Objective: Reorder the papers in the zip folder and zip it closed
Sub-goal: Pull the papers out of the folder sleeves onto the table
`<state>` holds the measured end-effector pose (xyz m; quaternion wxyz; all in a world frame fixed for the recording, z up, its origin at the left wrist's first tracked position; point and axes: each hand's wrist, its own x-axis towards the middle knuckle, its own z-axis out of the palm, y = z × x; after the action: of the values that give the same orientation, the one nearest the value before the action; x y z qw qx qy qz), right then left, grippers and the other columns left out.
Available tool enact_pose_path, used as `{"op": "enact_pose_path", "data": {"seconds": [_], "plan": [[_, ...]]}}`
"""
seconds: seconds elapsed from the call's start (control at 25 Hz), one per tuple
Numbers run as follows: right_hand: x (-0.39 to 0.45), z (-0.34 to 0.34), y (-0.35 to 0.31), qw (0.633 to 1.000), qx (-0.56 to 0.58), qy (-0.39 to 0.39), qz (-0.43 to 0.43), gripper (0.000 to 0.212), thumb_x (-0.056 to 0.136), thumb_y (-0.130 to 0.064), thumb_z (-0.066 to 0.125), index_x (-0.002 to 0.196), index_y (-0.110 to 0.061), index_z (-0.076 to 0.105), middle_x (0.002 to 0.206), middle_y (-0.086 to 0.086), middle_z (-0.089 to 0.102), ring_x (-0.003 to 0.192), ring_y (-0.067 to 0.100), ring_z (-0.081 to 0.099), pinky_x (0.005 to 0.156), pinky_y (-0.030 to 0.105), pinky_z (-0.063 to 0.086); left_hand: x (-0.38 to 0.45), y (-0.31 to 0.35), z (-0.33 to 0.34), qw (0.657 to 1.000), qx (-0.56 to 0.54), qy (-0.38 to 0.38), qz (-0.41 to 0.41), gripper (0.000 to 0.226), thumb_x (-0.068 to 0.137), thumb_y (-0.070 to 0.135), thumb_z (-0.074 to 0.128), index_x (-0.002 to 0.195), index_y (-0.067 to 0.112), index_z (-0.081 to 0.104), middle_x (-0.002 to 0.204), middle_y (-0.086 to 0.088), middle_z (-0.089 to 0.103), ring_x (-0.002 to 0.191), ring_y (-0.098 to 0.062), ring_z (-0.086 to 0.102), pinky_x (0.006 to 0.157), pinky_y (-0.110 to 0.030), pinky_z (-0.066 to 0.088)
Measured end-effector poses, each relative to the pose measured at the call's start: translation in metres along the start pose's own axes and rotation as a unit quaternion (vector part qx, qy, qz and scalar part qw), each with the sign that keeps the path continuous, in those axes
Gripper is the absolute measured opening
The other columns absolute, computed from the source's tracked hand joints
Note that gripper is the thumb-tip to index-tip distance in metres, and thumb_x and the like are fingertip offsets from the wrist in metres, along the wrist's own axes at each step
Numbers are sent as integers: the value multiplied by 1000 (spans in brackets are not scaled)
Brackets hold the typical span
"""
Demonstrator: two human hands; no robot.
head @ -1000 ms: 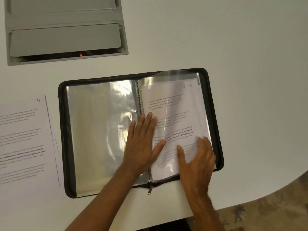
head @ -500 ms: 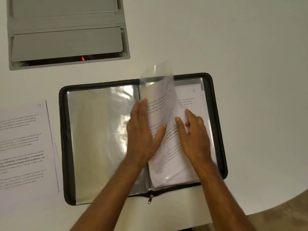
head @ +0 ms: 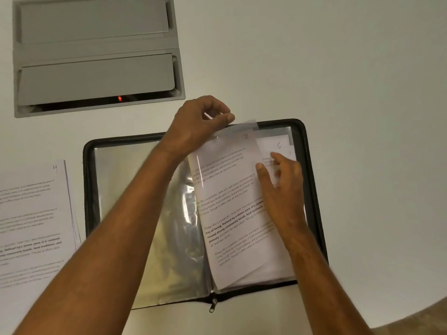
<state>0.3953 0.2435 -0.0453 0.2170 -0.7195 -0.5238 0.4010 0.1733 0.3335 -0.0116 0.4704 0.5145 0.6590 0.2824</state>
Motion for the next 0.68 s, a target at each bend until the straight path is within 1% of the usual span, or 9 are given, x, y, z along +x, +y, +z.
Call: {"op": "enact_pose_path", "data": {"seconds": [0.04,0.12,0.2,0.24,0.28,0.36,0.44,0.56,0.68], "plan": [[8,0,-2,1000,6,-10,1,56,97,-55,59,147,-31,47,136,-12,48,110,3,54,69,8,44,1,0,0,999,47,0,1,25,88,49,75,104,31,73,95,10,69,83,-8,63,71,-25,50],[21,-3,-5,998,33,-49,21,56,96,-53,62,145,-30,47,125,-12,59,100,2,62,67,10,47,4,2,-2,993,114,-8,6,30,85,55,75,105,33,71,97,15,63,84,-4,56,69,-20,40],[28,-9,-4,993,61,-93,40,42,95,-47,68,131,-28,59,107,-9,67,85,-2,67,61,10,51,4,4,-3,988,149,-25,14,31,82,54,78,103,33,70,97,14,59,83,-3,52,68,-19,37],[29,-14,-2,991,73,-101,43,33,94,-43,72,121,-26,65,100,-6,69,80,-2,67,62,11,52,4,4,-3,987,157,-31,19,30,80,52,80,101,32,71,96,12,58,81,-3,51,67,-19,36],[29,-19,0,990,85,-101,45,24,92,-41,74,110,-24,69,97,-4,70,78,-2,66,65,14,53,4,4,-3,987,158,-33,18,27,80,48,82,97,31,70,94,12,58,78,-3,51,66,-18,36],[27,-31,4,991,102,-79,42,19,91,-40,76,99,-23,72,95,-4,72,82,6,70,74,28,61,6,2,-2,989,144,-38,-1,21,80,41,84,86,28,68,88,12,61,75,-1,52,64,-18,36],[25,-42,7,992,112,-40,46,16,91,-40,76,96,-25,73,96,-5,74,89,17,72,81,37,63,8,-1,2,991,126,-51,-16,20,81,36,84,80,26,67,82,12,65,75,0,55,66,-20,40],[19,-52,9,986,153,-26,62,13,91,-35,77,94,-23,75,94,-2,77,93,27,72,87,44,62,11,-6,17,996,76,-50,-20,21,81,34,85,78,20,70,79,8,71,77,-6,63,72,-26,50],[11,-56,11,985,156,-17,75,15,92,-38,75,99,-24,72,94,-3,77,89,22,75,85,46,63,13,-9,32,997,51,-58,-20,19,84,34,83,81,17,76,80,6,74,76,-3,64,75,-27,53]]}}
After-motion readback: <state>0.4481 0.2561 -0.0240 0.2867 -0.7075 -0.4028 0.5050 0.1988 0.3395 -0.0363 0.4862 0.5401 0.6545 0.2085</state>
